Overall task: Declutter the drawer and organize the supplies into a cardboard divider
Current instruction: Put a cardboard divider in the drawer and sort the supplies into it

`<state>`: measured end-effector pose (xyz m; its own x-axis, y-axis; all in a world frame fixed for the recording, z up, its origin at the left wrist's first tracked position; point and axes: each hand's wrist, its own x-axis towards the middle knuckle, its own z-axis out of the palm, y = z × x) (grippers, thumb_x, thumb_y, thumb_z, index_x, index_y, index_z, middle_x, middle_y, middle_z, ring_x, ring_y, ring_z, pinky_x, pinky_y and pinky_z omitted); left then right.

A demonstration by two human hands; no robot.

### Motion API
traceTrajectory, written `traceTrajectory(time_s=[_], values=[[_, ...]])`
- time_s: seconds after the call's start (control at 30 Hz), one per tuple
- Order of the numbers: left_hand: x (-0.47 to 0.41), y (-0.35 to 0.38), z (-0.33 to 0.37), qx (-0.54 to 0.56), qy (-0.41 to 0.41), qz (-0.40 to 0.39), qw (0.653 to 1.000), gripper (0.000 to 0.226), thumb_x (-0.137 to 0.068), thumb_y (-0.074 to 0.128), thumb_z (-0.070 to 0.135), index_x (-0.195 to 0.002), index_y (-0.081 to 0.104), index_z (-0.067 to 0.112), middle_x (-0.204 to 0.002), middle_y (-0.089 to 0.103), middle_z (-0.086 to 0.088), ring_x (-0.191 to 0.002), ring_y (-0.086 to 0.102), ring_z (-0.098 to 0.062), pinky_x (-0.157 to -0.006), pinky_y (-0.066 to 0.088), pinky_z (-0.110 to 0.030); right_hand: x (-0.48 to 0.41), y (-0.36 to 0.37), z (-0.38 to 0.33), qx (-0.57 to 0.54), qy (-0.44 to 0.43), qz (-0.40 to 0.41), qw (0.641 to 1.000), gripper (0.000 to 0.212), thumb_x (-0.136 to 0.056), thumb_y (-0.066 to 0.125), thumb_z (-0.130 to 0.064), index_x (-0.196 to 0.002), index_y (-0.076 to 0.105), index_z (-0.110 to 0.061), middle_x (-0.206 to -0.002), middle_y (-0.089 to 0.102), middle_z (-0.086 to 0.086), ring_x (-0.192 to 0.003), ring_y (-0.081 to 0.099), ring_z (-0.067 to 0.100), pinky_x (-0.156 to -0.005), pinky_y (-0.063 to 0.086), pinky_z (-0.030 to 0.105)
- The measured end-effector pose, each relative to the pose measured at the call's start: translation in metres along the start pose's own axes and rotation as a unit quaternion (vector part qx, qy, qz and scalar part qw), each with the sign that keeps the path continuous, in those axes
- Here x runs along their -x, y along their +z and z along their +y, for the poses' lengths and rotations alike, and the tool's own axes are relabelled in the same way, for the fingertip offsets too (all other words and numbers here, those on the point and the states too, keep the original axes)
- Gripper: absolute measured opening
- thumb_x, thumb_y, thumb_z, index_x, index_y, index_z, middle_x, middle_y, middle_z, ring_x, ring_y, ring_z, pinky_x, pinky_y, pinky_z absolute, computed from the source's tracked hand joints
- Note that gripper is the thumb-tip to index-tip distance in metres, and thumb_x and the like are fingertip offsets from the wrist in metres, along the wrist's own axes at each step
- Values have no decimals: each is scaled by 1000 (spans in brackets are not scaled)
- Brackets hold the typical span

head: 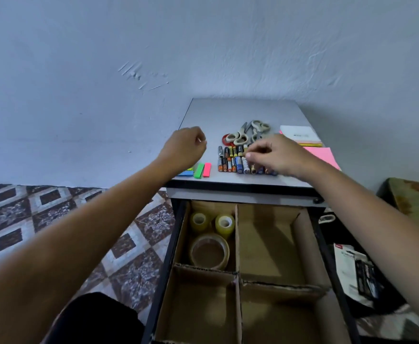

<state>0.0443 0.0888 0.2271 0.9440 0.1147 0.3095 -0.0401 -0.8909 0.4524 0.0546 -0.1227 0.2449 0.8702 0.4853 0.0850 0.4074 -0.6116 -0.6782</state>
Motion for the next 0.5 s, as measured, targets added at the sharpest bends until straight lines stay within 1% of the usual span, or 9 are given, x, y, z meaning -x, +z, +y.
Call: traceTrajectory(time_s=[0.07, 0.1, 0.13, 0.17, 0.23, 0.27, 0.33, 0.43, 0.5], values=[[-32, 8, 9, -42, -18, -53, 998, 23, -92, 50, 21, -103, 64, 6, -107, 65, -9, -98, 58, -23, -75, 39, -24, -17, -8, 6, -3, 23, 26, 999, 19, -92, 57, -22, -98, 71, -9, -89, 72, 8, -78, 67, 22, -62, 45, 24], [-46, 13, 13, -55, -29, -77, 995, 20, -91, 51, 20, -92, 65, 5, -99, 64, -11, -89, 59, -23, -71, 40, -24, -25, -12, 8, -5, 31, 34, 999, 19, -92, 57, -21, -95, 71, -9, -91, 72, 11, -77, 67, 22, -57, 44, 22], [-56, 18, 17, -64, -44, -99, 992, 20, -89, 53, 18, -77, 59, 4, -86, 62, -12, -74, 58, -21, -63, 41, -23, -31, -14, 10, -8, 39, 40, 998, 19, -92, 57, -20, -90, 71, -8, -91, 72, 12, -76, 66, 21, -54, 41, 21], [-63, 23, 20, -68, -65, -120, 988, 25, -88, 56, 17, -66, 53, 4, -74, 59, -11, -59, 54, -16, -54, 39, -22, -37, -16, 10, -9, 45, 43, 998, 19, -92, 56, -18, -84, 70, -9, -90, 71, 12, -76, 66, 21, -51, 39, 20], [-74, 30, 26, -51, -115, -168, 978, 32, -86, 61, 14, -59, 45, 8, -53, 53, -4, -36, 46, -9, -39, 35, -17, -49, -19, 11, -8, 54, 42, 998, 21, -91, 55, -16, -73, 66, -13, -86, 69, 11, -75, 65, 20, -49, 37, 21], [-76, 32, 29, -44, -138, -193, 971, 33, -85, 62, 12, -58, 44, 9, -44, 50, -2, -30, 43, -8, -35, 33, -14, -55, -20, 12, -4, 56, 40, 998, 22, -91, 55, -16, -72, 66, -14, -85, 69, 9, -74, 65, 19, -49, 36, 21], [-79, 34, 33, -43, -161, -238, 957, 36, -85, 61, 10, -55, 41, 11, -34, 43, 1, -31, 39, -12, -39, 32, -15, -64, -21, 11, 5, 58, 36, 998, 19, -91, 56, -18, -79, 69, -12, -83, 69, 6, -74, 65, 18, -49, 35, 20], [-83, 36, 36, -37, -184, -293, 938, 37, -89, 53, 6, -55, 37, 12, -52, 41, -4, -48, 36, -15, -50, 32, -22, -79, -18, 9, 18, 62, 29, 998, 22, -89, 59, -20, -85, 71, -3, -85, 70, 14, -71, 60, 20, -50, 35, 20], [-85, 35, 33, -22, -196, -304, 932, 36, -90, 50, 5, -56, 37, 13, -58, 40, -4, -52, 37, -14, -55, 33, -24, -87, -12, 5, 45, 71, 8, 996, 28, -86, 61, -21, -90, 71, 4, -84, 67, 23, -66, 53, 20, -53, 33, 22]])
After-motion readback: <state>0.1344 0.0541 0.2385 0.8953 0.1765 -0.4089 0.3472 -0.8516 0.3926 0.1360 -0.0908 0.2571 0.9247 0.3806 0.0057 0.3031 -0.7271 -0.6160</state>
